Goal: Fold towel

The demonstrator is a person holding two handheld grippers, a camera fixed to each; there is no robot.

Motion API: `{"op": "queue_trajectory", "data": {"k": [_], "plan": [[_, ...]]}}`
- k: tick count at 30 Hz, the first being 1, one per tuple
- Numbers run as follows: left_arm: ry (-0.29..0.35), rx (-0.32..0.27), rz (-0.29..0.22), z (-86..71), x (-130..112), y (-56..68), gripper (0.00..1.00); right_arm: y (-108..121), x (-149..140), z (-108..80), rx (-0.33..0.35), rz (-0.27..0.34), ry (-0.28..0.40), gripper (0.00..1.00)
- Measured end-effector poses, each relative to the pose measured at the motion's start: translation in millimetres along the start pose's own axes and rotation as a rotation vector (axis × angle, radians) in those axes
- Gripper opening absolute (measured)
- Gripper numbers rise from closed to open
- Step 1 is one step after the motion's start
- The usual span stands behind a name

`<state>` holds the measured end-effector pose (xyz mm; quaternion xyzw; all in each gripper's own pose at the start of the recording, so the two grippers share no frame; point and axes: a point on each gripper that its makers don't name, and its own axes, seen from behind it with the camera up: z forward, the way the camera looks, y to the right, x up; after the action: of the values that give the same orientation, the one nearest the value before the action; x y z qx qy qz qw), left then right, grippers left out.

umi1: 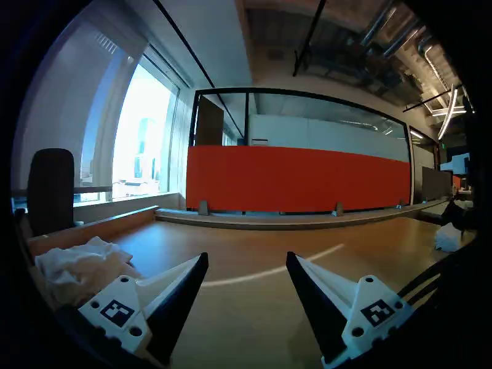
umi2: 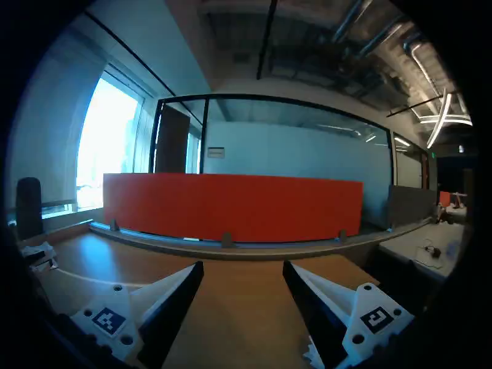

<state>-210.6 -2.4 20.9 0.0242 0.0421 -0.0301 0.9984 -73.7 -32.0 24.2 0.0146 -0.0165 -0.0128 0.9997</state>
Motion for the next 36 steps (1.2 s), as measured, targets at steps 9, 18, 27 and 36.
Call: {"op": "queue_trajectory", "data": {"k": [9, 18, 27, 36], "plan": [[-0.006, -0.002, 0.041, 1.3, -3.3, 6.2, 0.94, -3.7, -6.8, -1.0, 0.013, 0.005, -0.001, 1.00], [-0.007, -0.003, 0.044, 0.9, -5.4, 5.8, 0.94, -1.4, -6.6, -3.6, 0.033, 0.002, 0.013, 1.00], [-0.006, -0.003, 0.041, 0.8, -4.9, 5.7, 0.94, -1.8, -17.8, -6.7, 0.059, 0.020, 0.016, 1.00], [-0.007, -0.003, 0.041, 0.8, -4.2, 5.8, 0.94, 13.0, -56.3, -12.7, 0.031, 0.042, 0.005, 1.00]]}}
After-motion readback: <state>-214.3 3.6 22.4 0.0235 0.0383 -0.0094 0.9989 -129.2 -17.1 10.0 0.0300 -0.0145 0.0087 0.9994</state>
